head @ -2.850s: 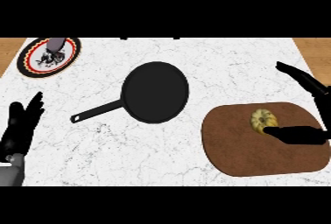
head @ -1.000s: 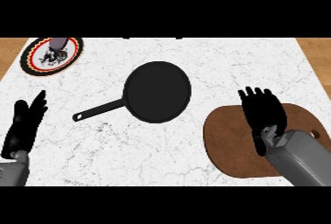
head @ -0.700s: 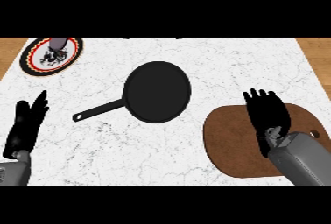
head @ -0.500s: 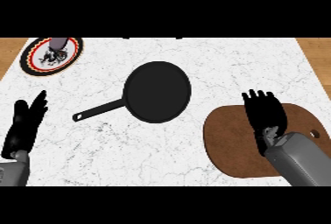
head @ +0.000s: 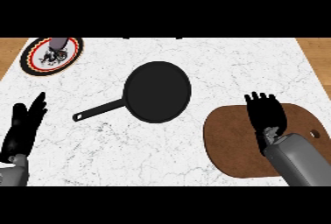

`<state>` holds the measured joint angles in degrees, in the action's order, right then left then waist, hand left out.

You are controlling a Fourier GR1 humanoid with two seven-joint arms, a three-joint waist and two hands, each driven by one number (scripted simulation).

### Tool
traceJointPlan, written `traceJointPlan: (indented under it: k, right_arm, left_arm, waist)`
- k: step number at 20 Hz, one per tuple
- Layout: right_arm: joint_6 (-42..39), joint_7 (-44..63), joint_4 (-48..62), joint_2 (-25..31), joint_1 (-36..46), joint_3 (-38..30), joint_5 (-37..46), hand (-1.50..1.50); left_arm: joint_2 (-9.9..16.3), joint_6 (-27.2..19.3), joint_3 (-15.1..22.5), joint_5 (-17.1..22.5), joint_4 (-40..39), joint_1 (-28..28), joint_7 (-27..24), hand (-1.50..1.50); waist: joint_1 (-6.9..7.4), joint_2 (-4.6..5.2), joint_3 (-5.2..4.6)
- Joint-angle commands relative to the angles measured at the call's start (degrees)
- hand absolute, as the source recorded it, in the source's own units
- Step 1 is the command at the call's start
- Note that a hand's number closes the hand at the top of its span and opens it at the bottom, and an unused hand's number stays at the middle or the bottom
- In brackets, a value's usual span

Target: Pick the squash from the cutting board and place it in the pan

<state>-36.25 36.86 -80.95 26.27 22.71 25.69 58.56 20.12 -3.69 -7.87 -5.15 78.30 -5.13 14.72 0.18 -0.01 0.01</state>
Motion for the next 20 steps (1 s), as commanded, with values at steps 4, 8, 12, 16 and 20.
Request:
traceJointPlan:
  k: [4,8,12,16,20]
  right_arm:
    - [2.5,-4.9,13.3,-2.9,5.8,-3.7,5.1,-1.50]
    - [0.0,-7.2,7.6,-1.5,1.8,-4.6,7.6,1.50]
    - [7.3,-11.3,9.1,0.7,2.1,0.7,13.1,1.50]
    - [5.6,-11.6,6.7,-1.0,1.0,-1.6,15.5,1.50]
    - [3.6,-12.9,2.3,-1.6,-1.9,-3.0,16.8,1.50]
  left_arm:
    - [-0.2,1.0,-1.0,-1.0,0.5,-0.4,0.3,0.00]
    - [-0.2,1.7,-3.3,-0.5,-5.5,-5.2,-1.1,0.00]
    - [-1.9,-0.1,-1.5,-2.7,-7.1,-5.7,-1.7,0.00]
    - [-1.7,0.6,-2.5,-3.0,-6.6,-4.1,-3.1,0.00]
    - [-1.3,1.6,-3.3,-2.6,-5.0,-4.7,-1.6,0.00]
  waist:
    - [0.44,0.09,0.01]
    - [-0.08,0.04,-0.01]
    - [-0.07,0.13,-0.01]
    - [-0.15,0.00,-0.02]
    - [-0.21,-0.04,-0.01]
